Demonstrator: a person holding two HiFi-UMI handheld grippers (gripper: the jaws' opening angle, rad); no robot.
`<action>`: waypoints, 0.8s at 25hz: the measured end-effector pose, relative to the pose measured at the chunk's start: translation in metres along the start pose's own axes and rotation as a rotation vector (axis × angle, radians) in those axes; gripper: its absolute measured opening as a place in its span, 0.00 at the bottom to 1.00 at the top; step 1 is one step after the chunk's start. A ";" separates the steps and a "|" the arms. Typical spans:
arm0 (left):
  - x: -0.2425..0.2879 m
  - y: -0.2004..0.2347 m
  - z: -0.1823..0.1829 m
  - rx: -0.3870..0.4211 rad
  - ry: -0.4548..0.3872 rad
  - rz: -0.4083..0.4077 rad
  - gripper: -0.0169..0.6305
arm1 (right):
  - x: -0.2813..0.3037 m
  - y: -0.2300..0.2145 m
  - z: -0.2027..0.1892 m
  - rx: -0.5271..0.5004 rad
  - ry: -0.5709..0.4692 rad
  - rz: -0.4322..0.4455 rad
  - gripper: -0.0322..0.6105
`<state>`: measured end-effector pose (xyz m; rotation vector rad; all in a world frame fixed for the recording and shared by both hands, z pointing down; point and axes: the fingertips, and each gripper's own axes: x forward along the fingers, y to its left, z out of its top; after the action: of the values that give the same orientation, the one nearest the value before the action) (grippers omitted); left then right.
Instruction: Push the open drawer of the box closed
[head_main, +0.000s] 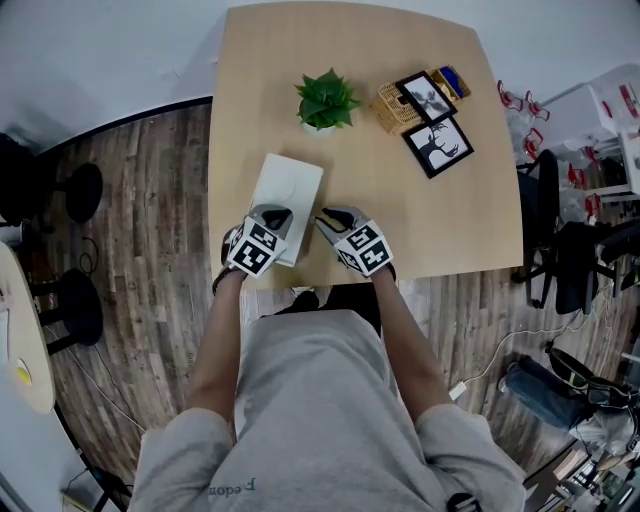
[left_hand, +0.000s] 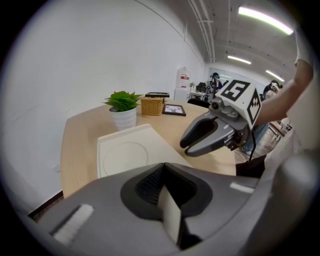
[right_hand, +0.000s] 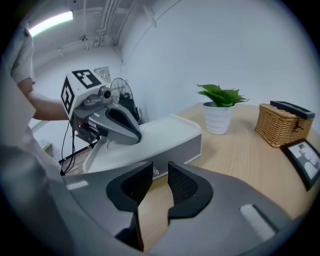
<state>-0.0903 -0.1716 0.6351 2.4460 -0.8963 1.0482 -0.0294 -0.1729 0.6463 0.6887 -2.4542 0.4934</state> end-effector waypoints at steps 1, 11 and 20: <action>0.000 -0.001 0.000 -0.002 -0.002 0.002 0.11 | -0.004 -0.002 0.006 0.013 -0.024 -0.017 0.17; -0.028 0.007 0.001 -0.093 -0.062 0.079 0.11 | -0.044 -0.010 0.033 0.103 -0.160 -0.115 0.17; -0.084 0.027 -0.034 -0.295 -0.133 0.237 0.11 | -0.057 -0.010 0.032 0.207 -0.236 -0.177 0.17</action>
<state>-0.1705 -0.1391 0.5974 2.2207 -1.3097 0.7651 0.0047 -0.1752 0.5897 1.0955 -2.5485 0.6335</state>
